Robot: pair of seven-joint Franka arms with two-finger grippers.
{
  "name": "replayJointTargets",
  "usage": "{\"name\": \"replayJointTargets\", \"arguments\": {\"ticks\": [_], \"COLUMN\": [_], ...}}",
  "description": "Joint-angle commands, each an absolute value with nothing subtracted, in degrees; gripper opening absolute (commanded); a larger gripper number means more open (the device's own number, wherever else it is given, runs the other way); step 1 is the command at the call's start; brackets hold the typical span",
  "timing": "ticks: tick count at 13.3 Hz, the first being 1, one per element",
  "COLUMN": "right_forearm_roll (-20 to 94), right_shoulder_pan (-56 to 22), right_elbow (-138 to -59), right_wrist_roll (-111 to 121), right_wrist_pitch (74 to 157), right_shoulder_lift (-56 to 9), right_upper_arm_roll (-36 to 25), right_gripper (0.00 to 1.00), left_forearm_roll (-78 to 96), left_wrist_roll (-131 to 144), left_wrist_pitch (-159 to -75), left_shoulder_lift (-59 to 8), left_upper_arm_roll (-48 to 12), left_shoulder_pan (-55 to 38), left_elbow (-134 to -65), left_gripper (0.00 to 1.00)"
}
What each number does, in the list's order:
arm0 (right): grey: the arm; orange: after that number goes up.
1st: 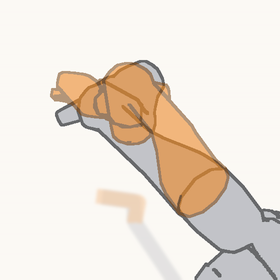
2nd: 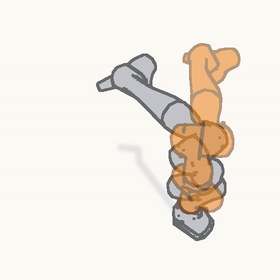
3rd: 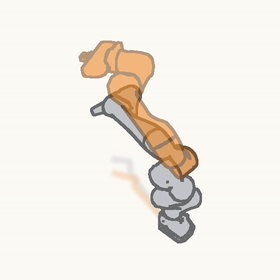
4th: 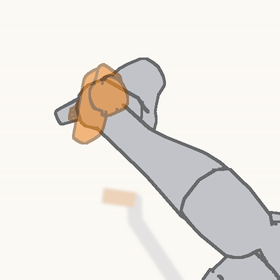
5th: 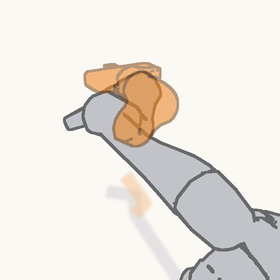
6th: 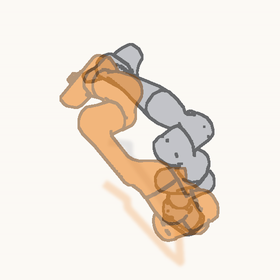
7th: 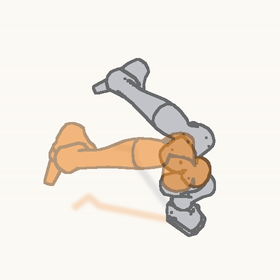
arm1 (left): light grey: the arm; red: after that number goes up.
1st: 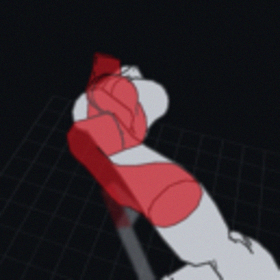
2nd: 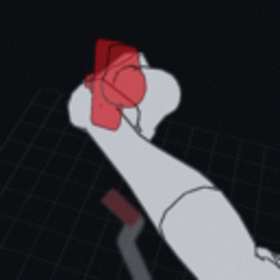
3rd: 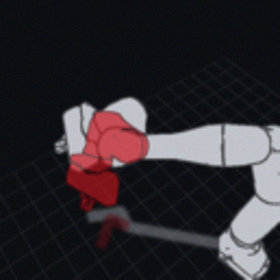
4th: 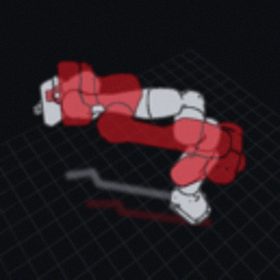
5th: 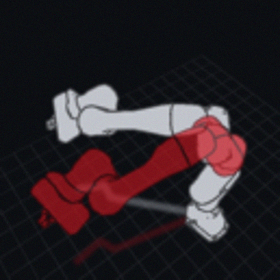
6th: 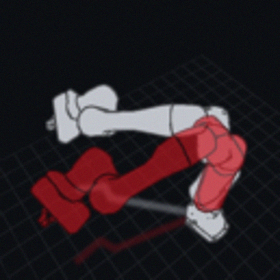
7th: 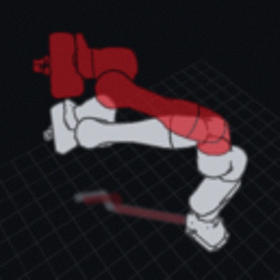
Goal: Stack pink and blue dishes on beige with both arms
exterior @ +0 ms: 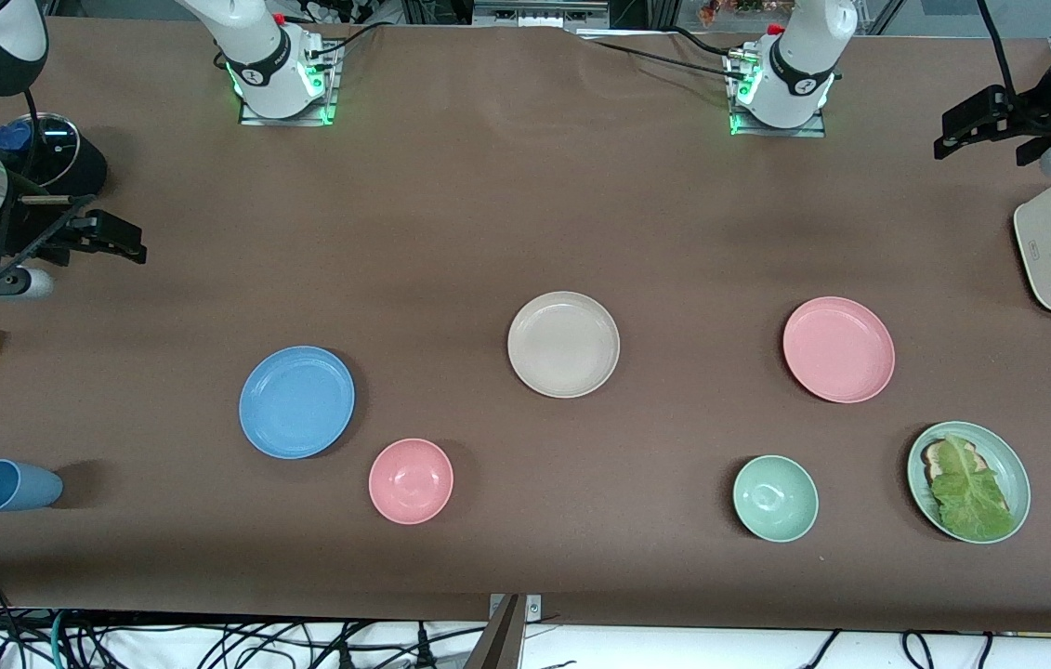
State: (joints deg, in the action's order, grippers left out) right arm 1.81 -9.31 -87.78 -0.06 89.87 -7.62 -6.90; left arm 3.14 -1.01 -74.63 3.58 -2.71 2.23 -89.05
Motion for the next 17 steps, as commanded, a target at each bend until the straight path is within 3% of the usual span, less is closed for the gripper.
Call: {"name": "replayJointTargets", "arguments": {"ticks": [1, 8, 17], "right_forearm_roll": [2.8, 2.8, 2.9], "right_shoulder_pan": [-8.9, -8.9, -8.7], "right_elbow": [-87.3, -87.0, -86.8], "right_wrist_roll": [-0.6, -0.6, -0.6], "right_wrist_pitch": [91.7, 91.8, 92.8], "right_shoulder_lift": [-7.4, -7.6, -7.7], "right_upper_arm_roll": [-6.8, -6.9, -6.9], "right_gripper": [1.0, 1.0, 1.0], "left_forearm_roll": [3.5, 3.6, 3.7], "left_wrist_roll": [-1.0, -0.7, -0.8], "left_wrist_pitch": [-75.1, -75.1, -75.1], "left_shoulder_lift": [3.5, 0.3, -0.4], "left_upper_arm_roll": [-2.4, -2.4, -2.3], "left_shoulder_pan": [2.3, 2.3, 2.3], "left_elbow": [-88.9, -85.0, -84.9], "left_gripper": [1.0, 1.0, 1.0]}}
